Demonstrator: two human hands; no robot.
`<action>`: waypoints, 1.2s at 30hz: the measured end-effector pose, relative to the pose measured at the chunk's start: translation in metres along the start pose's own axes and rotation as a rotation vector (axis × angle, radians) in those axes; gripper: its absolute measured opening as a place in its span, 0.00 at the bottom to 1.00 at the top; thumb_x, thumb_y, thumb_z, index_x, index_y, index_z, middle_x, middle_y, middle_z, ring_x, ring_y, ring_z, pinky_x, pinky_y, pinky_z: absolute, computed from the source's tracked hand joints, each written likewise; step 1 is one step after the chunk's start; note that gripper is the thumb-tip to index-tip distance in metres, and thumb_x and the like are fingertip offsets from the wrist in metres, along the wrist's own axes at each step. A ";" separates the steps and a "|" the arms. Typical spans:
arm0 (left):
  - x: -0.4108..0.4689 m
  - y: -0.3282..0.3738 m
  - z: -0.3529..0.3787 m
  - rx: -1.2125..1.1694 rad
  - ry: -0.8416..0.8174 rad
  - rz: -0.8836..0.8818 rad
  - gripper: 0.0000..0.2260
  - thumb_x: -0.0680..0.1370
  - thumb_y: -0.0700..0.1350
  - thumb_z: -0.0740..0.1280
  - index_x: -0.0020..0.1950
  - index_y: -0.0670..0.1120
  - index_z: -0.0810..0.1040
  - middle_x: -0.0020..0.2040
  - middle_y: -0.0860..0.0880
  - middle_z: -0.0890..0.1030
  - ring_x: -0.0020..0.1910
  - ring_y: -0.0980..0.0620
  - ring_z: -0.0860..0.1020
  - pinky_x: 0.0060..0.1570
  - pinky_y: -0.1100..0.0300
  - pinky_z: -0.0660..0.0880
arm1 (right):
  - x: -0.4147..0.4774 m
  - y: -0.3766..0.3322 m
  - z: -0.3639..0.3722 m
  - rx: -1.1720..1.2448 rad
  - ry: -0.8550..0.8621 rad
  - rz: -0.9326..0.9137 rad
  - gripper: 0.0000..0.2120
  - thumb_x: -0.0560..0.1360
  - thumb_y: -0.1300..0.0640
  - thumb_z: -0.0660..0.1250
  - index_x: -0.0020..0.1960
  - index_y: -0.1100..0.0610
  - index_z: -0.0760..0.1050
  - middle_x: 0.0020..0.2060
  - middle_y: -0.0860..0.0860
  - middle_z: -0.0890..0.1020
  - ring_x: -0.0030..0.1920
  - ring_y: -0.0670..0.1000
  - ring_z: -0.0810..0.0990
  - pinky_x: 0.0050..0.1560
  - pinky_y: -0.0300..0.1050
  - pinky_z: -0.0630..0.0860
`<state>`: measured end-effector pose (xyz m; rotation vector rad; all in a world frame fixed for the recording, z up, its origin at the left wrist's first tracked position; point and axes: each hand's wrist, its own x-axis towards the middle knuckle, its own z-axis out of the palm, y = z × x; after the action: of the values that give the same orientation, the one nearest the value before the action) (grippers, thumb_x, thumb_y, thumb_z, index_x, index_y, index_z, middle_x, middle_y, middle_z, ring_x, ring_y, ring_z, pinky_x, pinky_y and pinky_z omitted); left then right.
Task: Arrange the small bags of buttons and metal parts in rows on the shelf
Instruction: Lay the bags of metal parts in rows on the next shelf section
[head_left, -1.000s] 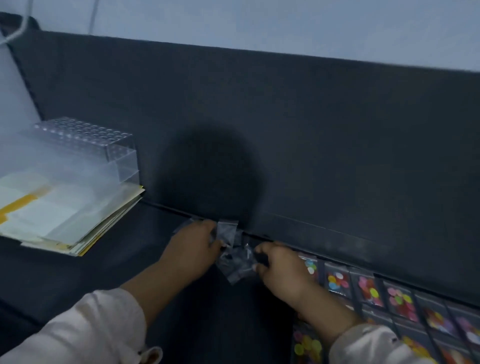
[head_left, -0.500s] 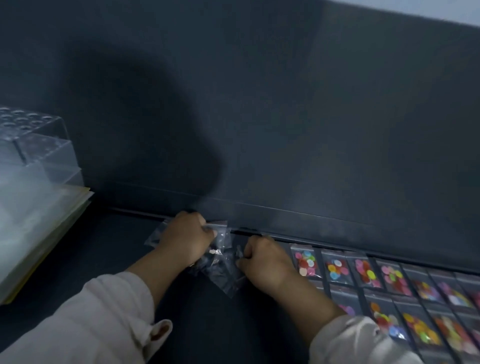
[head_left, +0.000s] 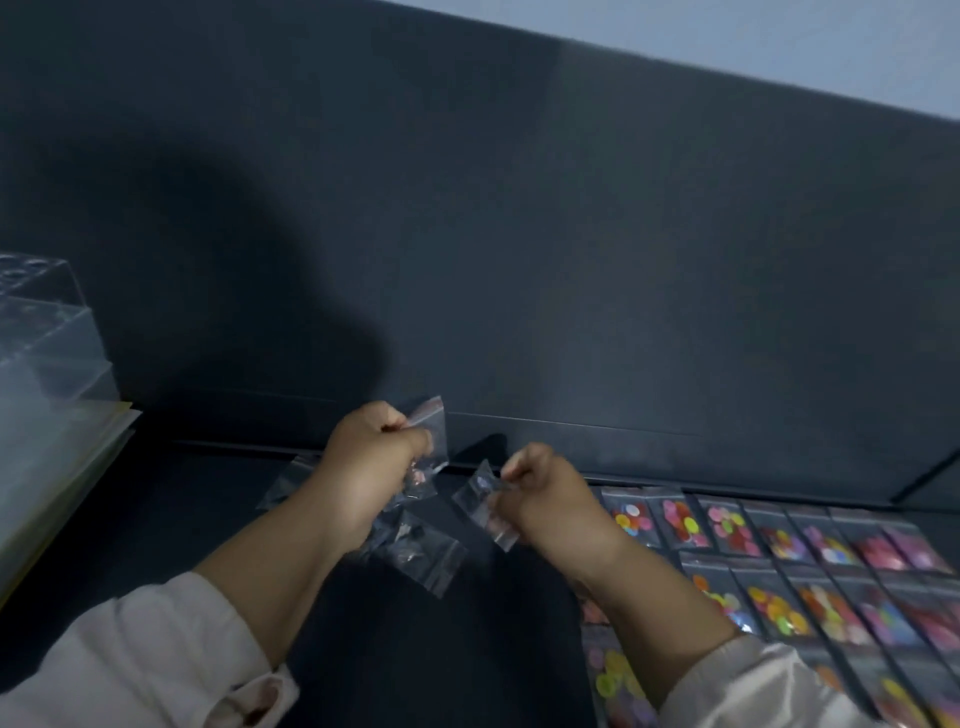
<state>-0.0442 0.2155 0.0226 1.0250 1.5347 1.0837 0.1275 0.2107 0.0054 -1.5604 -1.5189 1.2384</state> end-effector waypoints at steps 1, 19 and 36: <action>-0.003 0.003 0.004 -0.062 -0.028 -0.030 0.04 0.75 0.39 0.66 0.42 0.43 0.72 0.42 0.43 0.79 0.38 0.47 0.76 0.48 0.48 0.79 | -0.006 -0.002 -0.006 0.059 -0.012 -0.011 0.12 0.71 0.71 0.65 0.43 0.55 0.68 0.33 0.52 0.75 0.30 0.45 0.73 0.31 0.37 0.72; -0.158 0.033 0.210 -0.058 -0.757 -0.131 0.08 0.73 0.44 0.71 0.52 0.46 0.79 0.45 0.46 0.85 0.41 0.48 0.81 0.39 0.58 0.76 | -0.180 0.056 -0.202 0.523 0.185 0.119 0.11 0.74 0.69 0.63 0.38 0.55 0.71 0.29 0.53 0.77 0.26 0.48 0.72 0.26 0.36 0.68; -0.368 0.023 0.446 -0.021 -0.764 -0.014 0.09 0.71 0.33 0.70 0.45 0.45 0.75 0.38 0.46 0.80 0.34 0.53 0.77 0.30 0.62 0.73 | -0.400 0.177 -0.375 0.748 0.488 0.120 0.10 0.73 0.70 0.65 0.41 0.56 0.72 0.30 0.51 0.80 0.31 0.48 0.78 0.31 0.37 0.74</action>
<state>0.4628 -0.0611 0.0652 1.2226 0.9026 0.5792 0.5808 -0.1404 0.0583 -1.3044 -0.5568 1.1793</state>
